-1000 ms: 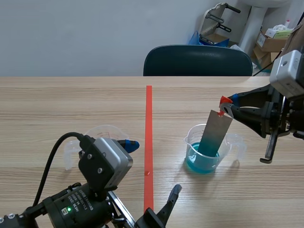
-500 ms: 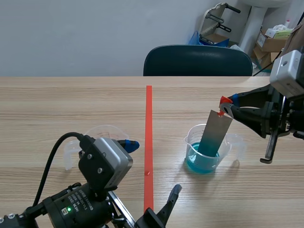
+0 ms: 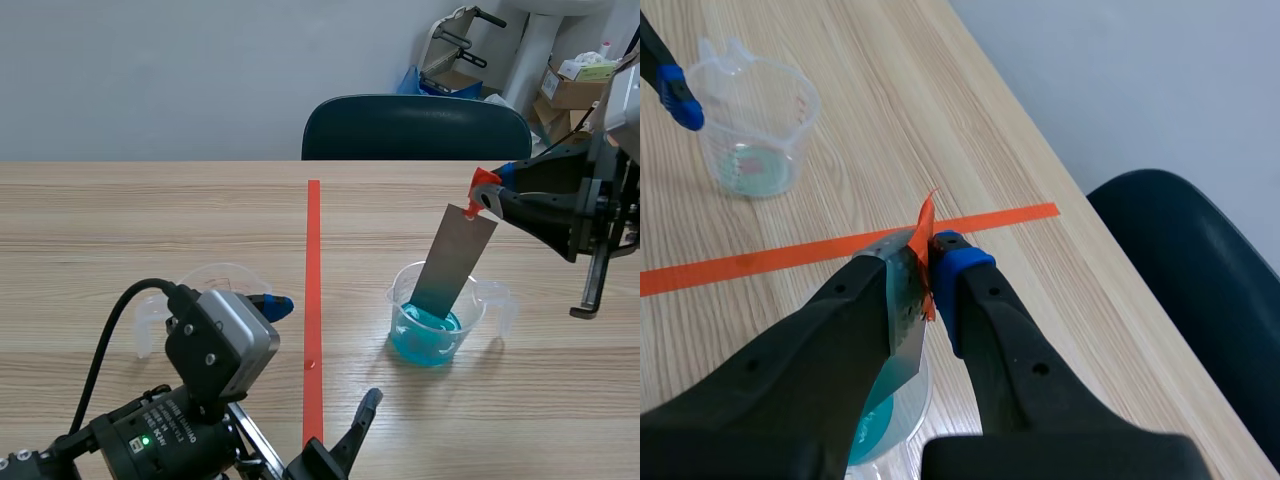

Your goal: Do the redox reaction experiment

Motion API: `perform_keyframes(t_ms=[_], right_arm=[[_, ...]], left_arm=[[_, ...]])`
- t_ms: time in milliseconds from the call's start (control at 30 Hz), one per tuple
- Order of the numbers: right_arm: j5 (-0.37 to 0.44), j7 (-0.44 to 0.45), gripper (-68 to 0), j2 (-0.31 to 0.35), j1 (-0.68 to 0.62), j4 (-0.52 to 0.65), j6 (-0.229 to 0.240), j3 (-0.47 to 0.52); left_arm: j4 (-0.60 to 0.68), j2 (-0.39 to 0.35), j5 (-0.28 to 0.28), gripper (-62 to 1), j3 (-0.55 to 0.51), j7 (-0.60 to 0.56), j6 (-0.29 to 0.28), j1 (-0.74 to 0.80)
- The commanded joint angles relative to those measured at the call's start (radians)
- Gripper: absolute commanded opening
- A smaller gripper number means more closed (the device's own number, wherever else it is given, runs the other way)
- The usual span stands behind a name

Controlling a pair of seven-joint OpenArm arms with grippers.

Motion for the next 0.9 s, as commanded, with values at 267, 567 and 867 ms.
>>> perform_keyframes(t_ms=[267, 567, 867], right_arm=[[0.106, -0.034, -66.7, 0.069, -0.077, 0.160, 0.007, 0.100], [0.198, -0.198, -66.7, 0.068, -0.162, 0.304, 0.007, 0.213], [0.319, -0.399, -66.7, 0.068, -0.209, 0.435, 0.007, 0.302]], left_arm=[[0.018, 0.013, 0.001, 1.4, -0.002, -0.018, 0.002, -0.003], [0.018, 0.013, 0.001, 1.4, -0.002, -0.034, 0.002, -0.003], [0.018, 0.013, 0.001, 1.4, -0.002, -0.040, 0.002, -0.003]])
